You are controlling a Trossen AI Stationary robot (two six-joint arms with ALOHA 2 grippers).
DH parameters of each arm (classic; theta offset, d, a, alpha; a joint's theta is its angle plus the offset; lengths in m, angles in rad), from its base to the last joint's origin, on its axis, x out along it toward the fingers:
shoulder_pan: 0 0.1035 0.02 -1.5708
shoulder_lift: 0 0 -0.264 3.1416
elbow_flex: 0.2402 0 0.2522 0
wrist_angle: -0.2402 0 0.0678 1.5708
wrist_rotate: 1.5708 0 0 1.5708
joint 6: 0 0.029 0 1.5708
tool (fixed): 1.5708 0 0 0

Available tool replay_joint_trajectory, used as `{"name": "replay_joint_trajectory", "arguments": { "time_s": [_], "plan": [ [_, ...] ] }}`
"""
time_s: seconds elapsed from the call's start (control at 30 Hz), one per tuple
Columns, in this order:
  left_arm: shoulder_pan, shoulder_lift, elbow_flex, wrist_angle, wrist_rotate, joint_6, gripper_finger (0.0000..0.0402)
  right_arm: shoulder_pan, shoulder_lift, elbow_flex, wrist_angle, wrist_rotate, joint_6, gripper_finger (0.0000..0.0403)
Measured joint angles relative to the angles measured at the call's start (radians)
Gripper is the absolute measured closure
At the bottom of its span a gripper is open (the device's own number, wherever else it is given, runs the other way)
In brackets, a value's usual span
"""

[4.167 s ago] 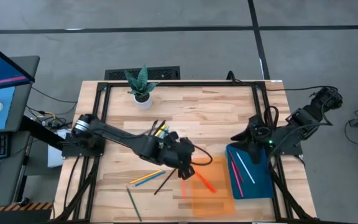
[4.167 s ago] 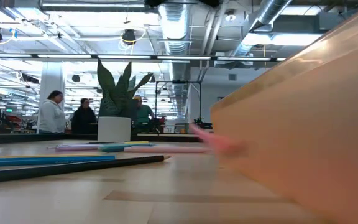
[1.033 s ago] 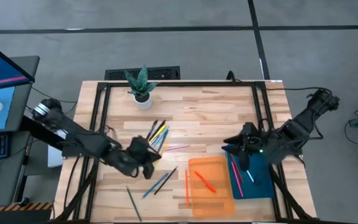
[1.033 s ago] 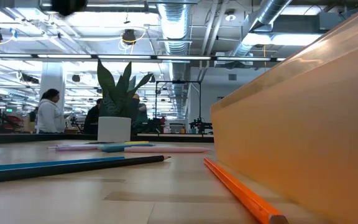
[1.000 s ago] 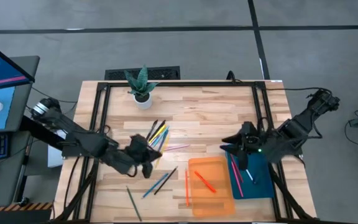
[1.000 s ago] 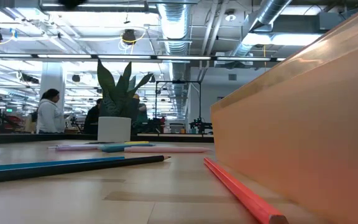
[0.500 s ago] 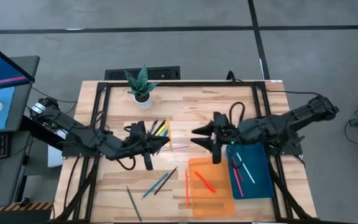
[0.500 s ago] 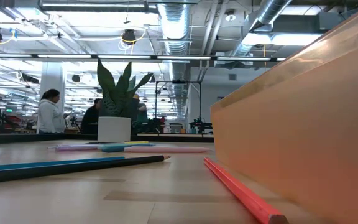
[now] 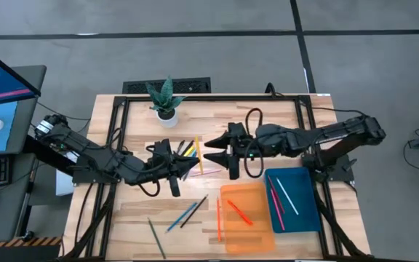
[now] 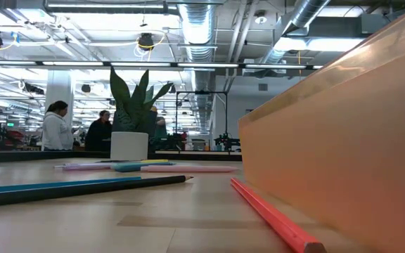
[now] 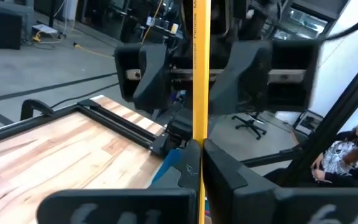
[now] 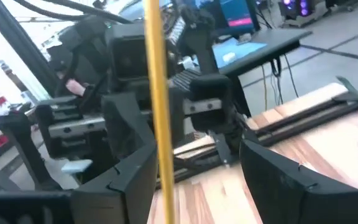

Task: Sort pens & pencils
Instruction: Put the yellow pencil into the blue bin

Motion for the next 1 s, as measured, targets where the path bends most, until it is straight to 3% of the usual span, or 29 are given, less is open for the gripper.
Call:
{"name": "replay_joint_trajectory", "arguments": {
  "time_s": [0.27, 0.37, 0.47, 0.6, 0.83, 0.93, 1.0],
  "plan": [
    [0.003, 0.0, 0.0, 0.0, 0.008, -0.007, 0.0401, -0.014, 0.117, 0.173, -0.114, -0.053, -0.061, 0.0155],
    [0.004, 0.0, 0.0, 0.0, 0.008, -0.008, 0.0401, -0.014, 0.132, 0.205, -0.158, -0.054, -0.07, 0.0176],
    [0.004, 0.0, 0.0, -0.002, 0.007, -0.008, 0.0401, -0.013, 0.134, 0.212, -0.158, -0.053, -0.078, 0.0241],
    [0.005, 0.0, 0.0, -0.006, -0.004, -0.007, 0.0401, -0.013, 0.126, 0.213, -0.164, -0.055, -0.077, 0.0371],
    [0.003, -0.001, 0.001, -0.03, -0.007, -0.016, 0.0401, -0.016, 0.107, 0.212, -0.185, -0.036, -0.06, 0.0378],
    [0.004, -0.001, 0.001, -0.085, -0.007, -0.066, 0.0401, -0.02, 0.032, 0.215, -0.271, 0.027, -0.06, 0.0378],
    [0.004, -0.001, 0.001, -0.121, -0.006, -0.112, 0.0401, -0.021, -0.052, 0.212, -0.441, 0.082, -0.052, 0.0378]
  ]
}}
